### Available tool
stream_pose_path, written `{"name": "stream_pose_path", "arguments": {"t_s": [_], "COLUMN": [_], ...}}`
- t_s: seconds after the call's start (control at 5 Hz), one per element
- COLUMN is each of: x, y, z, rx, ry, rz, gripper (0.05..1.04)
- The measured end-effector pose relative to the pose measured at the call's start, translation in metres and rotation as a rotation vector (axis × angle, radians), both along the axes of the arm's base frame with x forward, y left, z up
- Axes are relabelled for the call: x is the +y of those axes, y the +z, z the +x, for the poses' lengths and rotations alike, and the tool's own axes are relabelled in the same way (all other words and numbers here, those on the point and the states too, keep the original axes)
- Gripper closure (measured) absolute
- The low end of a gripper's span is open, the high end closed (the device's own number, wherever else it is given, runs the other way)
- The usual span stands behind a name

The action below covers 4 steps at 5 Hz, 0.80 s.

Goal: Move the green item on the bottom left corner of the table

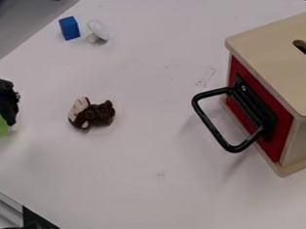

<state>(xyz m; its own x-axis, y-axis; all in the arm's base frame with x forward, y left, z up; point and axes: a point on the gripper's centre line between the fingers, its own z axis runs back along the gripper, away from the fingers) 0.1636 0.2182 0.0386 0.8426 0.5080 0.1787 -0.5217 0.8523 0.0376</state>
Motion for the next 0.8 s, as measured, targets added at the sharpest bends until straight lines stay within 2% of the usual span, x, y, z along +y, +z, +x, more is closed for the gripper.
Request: {"name": "stream_pose_path", "arguments": {"t_s": [0.4, 0.6, 0.8], "x": [-0.002, -0.003, -0.003], "y": [0.057, 0.078, 0.080], "z": [0.008, 0.002, 0.002], "rx": [-0.051, -0.047, -0.049], "ry": [-0.031, 0.028, 0.036], "rz": [0.090, 0.132, 0.139], "gripper": [0.083, 0.083, 0.083]}}
